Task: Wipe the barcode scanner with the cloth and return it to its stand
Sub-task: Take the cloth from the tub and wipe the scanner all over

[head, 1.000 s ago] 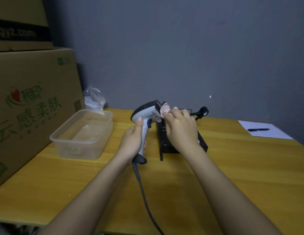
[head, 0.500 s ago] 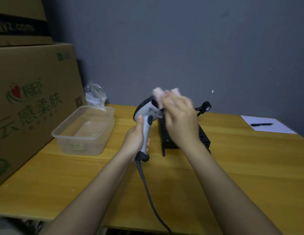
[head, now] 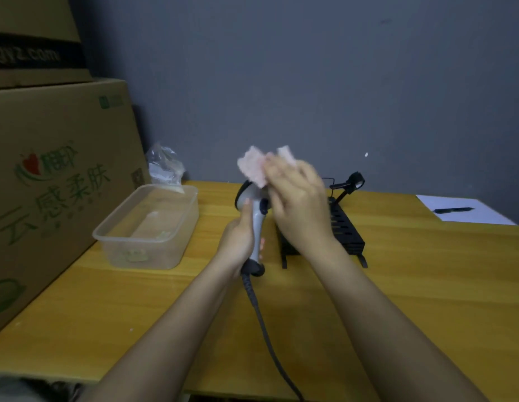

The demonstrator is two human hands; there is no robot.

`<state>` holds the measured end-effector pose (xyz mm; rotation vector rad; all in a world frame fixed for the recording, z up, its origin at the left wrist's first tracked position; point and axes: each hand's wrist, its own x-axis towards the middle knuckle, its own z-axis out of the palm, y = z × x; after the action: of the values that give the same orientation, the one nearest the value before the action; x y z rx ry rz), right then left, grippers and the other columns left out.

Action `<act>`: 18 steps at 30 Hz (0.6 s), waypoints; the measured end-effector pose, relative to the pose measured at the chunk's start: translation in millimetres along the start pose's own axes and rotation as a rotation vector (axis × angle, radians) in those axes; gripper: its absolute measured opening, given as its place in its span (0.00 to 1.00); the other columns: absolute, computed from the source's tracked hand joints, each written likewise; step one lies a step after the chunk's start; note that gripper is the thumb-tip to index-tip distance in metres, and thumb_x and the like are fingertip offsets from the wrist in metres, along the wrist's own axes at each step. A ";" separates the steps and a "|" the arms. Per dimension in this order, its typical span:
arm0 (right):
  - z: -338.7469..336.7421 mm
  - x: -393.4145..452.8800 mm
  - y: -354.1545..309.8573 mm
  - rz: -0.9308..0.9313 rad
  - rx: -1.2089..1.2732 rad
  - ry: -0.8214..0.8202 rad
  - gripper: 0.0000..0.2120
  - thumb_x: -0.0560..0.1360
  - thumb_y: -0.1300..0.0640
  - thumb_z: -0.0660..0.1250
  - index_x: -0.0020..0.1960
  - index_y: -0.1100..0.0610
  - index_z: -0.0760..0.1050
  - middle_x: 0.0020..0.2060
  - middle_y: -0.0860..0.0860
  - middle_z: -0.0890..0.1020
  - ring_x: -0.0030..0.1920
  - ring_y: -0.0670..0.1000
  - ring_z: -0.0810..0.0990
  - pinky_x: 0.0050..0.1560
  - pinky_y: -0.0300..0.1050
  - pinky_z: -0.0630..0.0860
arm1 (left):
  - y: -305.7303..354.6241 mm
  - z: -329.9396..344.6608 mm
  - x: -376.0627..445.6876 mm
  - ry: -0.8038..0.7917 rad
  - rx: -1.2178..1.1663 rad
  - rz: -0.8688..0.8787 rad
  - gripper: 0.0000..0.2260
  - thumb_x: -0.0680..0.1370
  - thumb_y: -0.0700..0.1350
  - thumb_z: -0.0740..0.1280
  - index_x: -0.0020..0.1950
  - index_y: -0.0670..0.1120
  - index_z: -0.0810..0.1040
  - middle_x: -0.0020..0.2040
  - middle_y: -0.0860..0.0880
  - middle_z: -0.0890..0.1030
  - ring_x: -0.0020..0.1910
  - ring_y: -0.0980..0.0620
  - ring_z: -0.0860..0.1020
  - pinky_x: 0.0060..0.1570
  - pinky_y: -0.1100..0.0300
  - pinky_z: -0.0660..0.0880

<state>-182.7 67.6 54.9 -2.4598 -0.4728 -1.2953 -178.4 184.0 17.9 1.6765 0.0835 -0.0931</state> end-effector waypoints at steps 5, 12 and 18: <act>7.3 -14.2 20.5 0.030 -0.083 -0.114 0.15 0.71 0.64 0.63 0.54 0.58 0.82 0.55 0.54 0.84 0.48 0.61 0.81 0.44 0.53 0.78 | -5.4 0.6 -2.9 -0.027 -0.077 -0.097 0.30 0.78 0.66 0.49 0.50 0.41 0.75 0.30 0.45 0.74 0.26 0.50 0.72 0.24 0.61 0.70; -11.5 -4.3 24.6 0.307 -0.042 0.088 0.10 0.72 0.66 0.62 0.45 0.59 0.82 0.52 0.57 0.81 0.50 0.62 0.74 0.44 0.50 0.72 | -3.0 -8.9 0.7 -0.019 -0.096 -0.072 0.26 0.78 0.67 0.48 0.47 0.48 0.74 0.30 0.46 0.73 0.25 0.50 0.71 0.25 0.61 0.70; -10.5 2.1 -3.6 0.122 0.208 -0.115 0.10 0.75 0.56 0.66 0.54 0.55 0.80 0.53 0.53 0.77 0.52 0.54 0.72 0.46 0.42 0.67 | -2.6 -5.6 -0.7 -0.044 -0.054 0.002 0.28 0.78 0.67 0.47 0.49 0.46 0.76 0.30 0.46 0.74 0.26 0.49 0.72 0.27 0.59 0.71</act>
<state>-190.7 66.6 62.8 -2.3575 -0.4526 -1.0070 -179.3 189.8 16.0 1.6199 0.0511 -0.1255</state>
